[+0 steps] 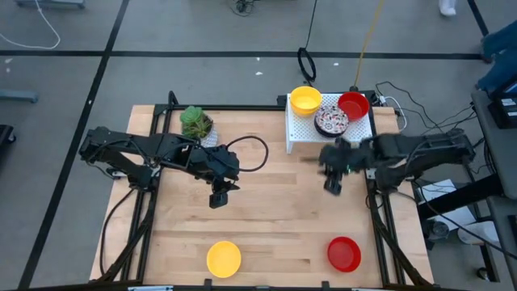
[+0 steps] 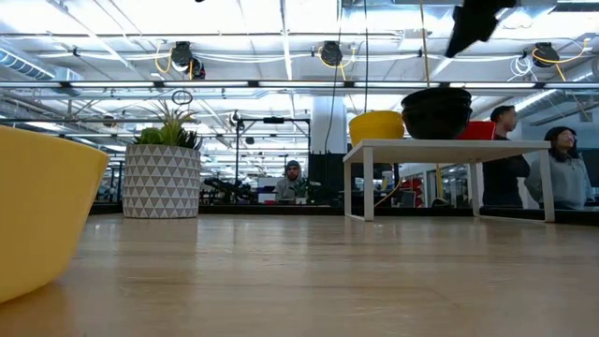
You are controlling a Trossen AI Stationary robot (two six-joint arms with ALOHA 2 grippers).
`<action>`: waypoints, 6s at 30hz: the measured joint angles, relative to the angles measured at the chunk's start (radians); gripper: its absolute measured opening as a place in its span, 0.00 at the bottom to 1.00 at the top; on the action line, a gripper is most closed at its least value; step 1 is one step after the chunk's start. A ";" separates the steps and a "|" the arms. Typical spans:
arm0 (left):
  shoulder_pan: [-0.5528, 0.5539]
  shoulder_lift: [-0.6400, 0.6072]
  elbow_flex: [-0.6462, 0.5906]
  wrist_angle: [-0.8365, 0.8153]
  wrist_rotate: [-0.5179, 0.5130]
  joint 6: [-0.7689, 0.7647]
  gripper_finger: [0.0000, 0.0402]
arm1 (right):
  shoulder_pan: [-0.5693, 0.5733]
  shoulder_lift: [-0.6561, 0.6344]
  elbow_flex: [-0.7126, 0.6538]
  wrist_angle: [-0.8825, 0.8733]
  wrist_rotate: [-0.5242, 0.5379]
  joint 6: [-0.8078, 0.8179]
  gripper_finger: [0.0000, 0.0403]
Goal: Pick & Place Mini bowls
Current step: Stack the red bowl on top of the red bowl on the shelf
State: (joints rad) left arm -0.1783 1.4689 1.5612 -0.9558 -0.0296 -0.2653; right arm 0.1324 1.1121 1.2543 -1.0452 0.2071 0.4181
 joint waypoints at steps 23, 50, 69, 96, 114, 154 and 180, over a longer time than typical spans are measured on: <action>0.000 0.000 0.000 -0.002 -0.032 0.028 0.33 | 0.578 0.131 -0.498 0.443 -0.395 0.511 0.25; 0.000 0.000 0.000 -0.002 -0.033 0.032 0.33 | 0.628 0.130 -0.690 0.691 -0.387 0.550 0.02; 0.000 0.000 0.000 -0.001 -0.034 0.054 0.33 | 0.440 -0.059 -0.690 1.004 -0.101 0.192 0.00; 0.000 0.000 0.000 -0.002 -0.085 0.072 0.33 | -0.321 -0.324 -0.324 0.628 0.060 -0.198 0.00; 0.000 0.000 0.000 -0.002 -0.086 0.071 0.33 | -0.760 -0.293 -0.115 0.320 0.137 -0.327 0.00; 0.000 0.000 0.000 -0.009 -0.155 0.103 0.33 | -1.043 -0.135 -0.037 0.278 0.145 -0.315 0.00; 0.000 0.000 0.000 -0.075 -0.156 0.113 0.33 | -0.990 0.036 0.129 0.094 0.430 -0.042 0.00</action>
State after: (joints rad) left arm -0.1780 1.4685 1.5608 -1.0307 -0.1852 -0.1522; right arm -0.8573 1.1484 1.3830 -0.9517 0.6369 0.3760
